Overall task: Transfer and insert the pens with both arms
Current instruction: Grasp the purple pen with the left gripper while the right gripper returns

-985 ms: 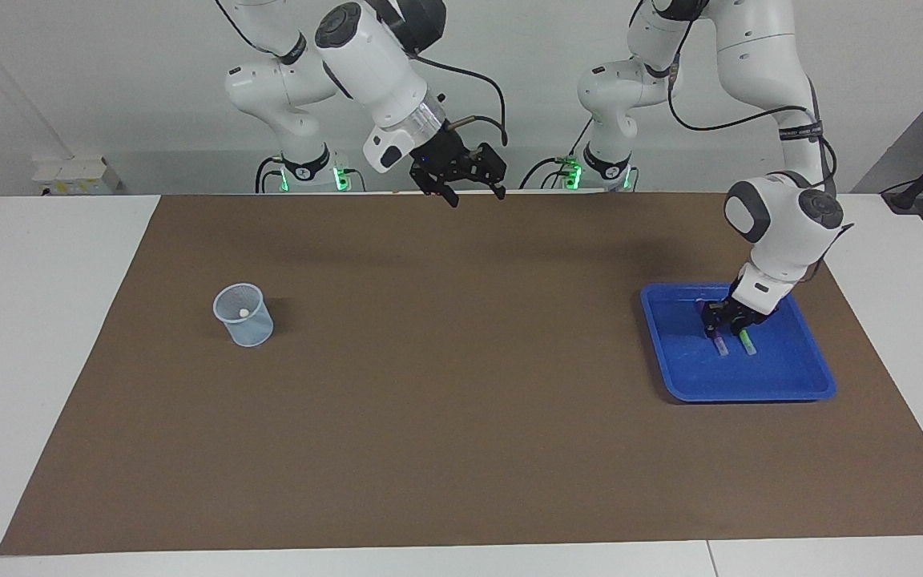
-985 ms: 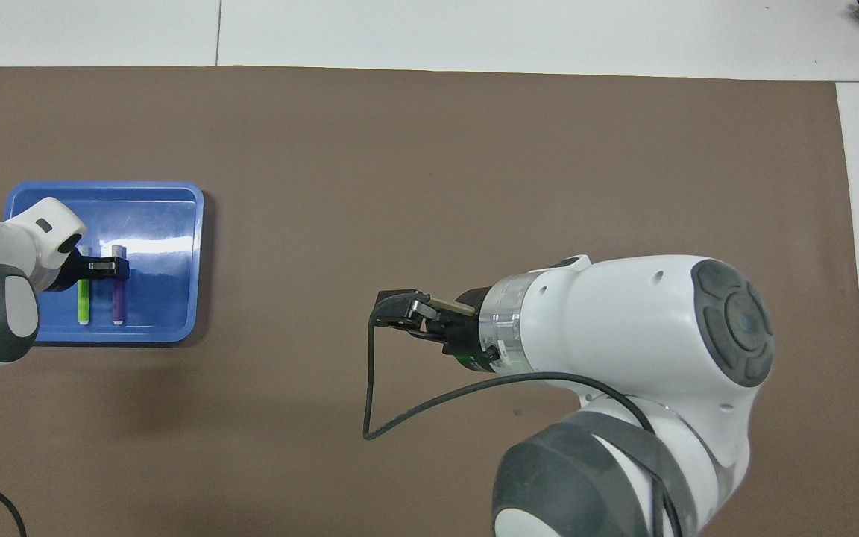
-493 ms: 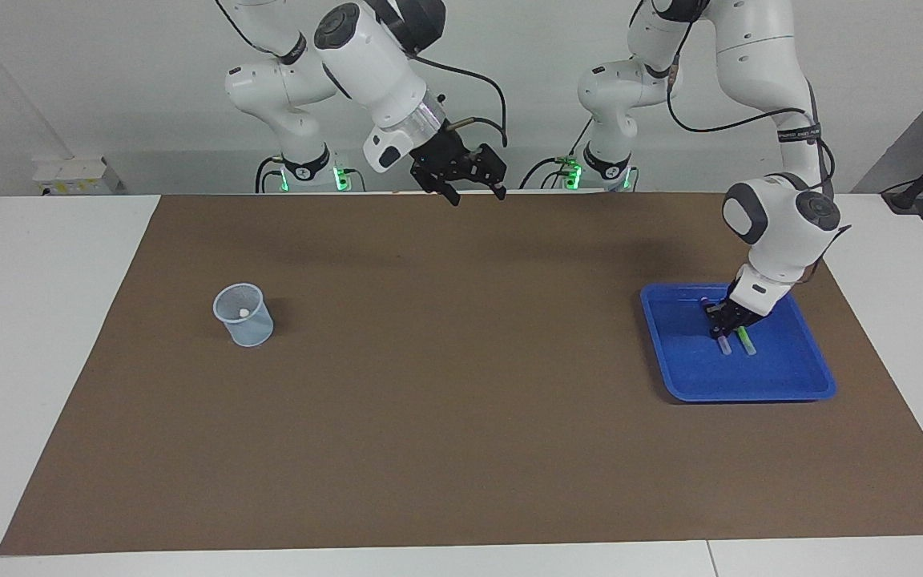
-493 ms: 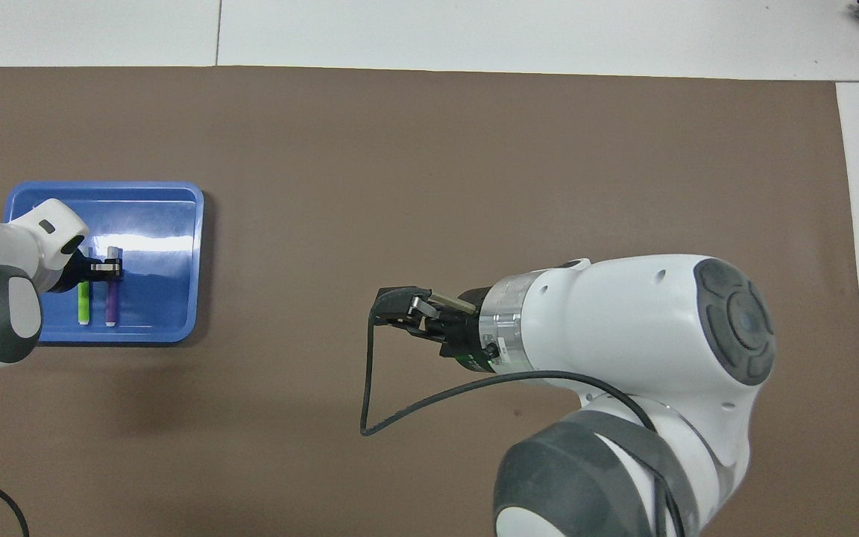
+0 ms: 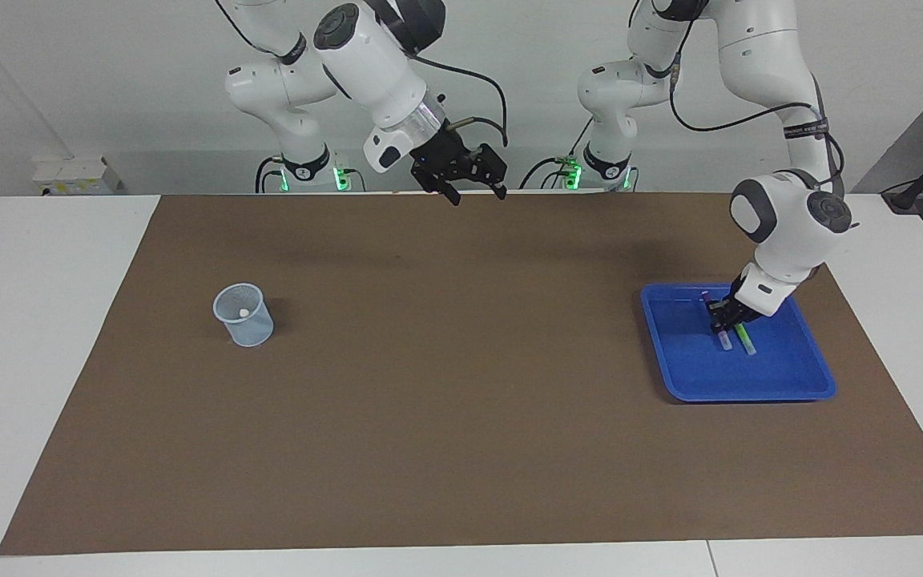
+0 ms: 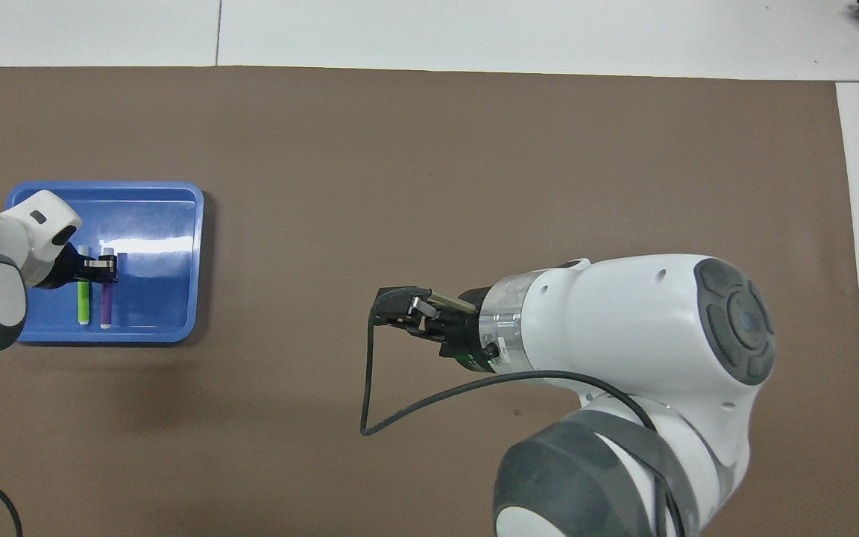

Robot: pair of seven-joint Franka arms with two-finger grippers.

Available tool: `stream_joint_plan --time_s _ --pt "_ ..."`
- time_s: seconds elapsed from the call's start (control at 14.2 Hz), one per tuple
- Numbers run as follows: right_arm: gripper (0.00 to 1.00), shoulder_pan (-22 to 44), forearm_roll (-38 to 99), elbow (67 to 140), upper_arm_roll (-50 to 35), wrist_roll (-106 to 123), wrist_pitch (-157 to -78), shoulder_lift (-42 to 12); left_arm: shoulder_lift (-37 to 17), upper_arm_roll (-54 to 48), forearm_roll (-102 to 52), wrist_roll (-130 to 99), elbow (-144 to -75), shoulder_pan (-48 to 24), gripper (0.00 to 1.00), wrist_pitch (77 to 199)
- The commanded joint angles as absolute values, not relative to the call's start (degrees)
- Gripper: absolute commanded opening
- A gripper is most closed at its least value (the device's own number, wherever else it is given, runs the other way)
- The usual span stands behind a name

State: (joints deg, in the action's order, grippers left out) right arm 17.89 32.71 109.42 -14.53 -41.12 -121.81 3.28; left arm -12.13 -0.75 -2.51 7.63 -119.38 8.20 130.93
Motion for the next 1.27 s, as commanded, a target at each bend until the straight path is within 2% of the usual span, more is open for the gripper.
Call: stream_joint_plan --time_s 0.0,0.42,1.2 --pt "1.00 17.93 34.37 109.95 -14.59 -41.75 -123.05 3.43 -10.11 -0.62 -1.49 2.91 -117.69 7.04 0.00 126.39" --pt "1.00 17.84 34.37 109.95 -14.59 -41.75 -123.05 3.34 -6.95 -1.49 -6.30 -11.66 -112.51 6.15 0.00 116.73" --pt "1.00 17.75 35.07 109.95 -14.50 -41.75 -123.05 3.34 5.44 -1.85 -20.99 -46.11 -114.26 2.11 0.00 110.22"
